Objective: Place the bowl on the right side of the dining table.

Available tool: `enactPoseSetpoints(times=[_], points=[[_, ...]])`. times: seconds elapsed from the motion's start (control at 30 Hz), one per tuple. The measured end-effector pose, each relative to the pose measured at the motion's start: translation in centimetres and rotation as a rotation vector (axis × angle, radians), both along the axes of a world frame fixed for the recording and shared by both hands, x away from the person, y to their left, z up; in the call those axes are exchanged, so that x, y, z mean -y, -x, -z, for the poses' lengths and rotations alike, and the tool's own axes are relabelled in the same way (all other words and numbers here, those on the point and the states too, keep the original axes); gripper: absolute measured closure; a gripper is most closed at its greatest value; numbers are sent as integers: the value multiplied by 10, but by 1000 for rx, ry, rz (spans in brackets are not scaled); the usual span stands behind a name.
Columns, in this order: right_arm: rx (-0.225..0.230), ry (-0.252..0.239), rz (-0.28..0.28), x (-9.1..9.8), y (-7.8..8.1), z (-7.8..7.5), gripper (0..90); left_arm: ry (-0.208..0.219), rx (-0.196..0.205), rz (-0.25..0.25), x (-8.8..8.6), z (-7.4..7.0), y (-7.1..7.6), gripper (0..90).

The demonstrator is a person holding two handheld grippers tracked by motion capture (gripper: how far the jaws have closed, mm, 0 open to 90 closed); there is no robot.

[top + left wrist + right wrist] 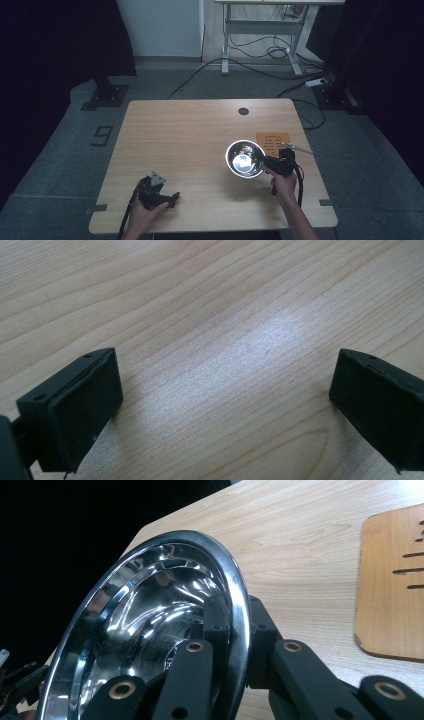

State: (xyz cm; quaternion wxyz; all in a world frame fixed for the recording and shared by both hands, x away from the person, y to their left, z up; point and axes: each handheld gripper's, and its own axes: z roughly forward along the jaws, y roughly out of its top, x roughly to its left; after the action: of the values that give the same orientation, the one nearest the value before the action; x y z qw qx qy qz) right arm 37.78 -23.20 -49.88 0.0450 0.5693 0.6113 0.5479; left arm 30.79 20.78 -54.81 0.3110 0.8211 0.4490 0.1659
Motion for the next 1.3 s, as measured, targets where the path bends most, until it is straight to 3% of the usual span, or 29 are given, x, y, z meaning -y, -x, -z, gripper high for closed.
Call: enactPoseSetpoints(times=[0.7,1.3], points=[[-5,-20,52,18,-4,1,831,0,0,0,0,0,0,1],[-10,-22,132,36,-9,6,831,0,0,0,0,0,0,0]])
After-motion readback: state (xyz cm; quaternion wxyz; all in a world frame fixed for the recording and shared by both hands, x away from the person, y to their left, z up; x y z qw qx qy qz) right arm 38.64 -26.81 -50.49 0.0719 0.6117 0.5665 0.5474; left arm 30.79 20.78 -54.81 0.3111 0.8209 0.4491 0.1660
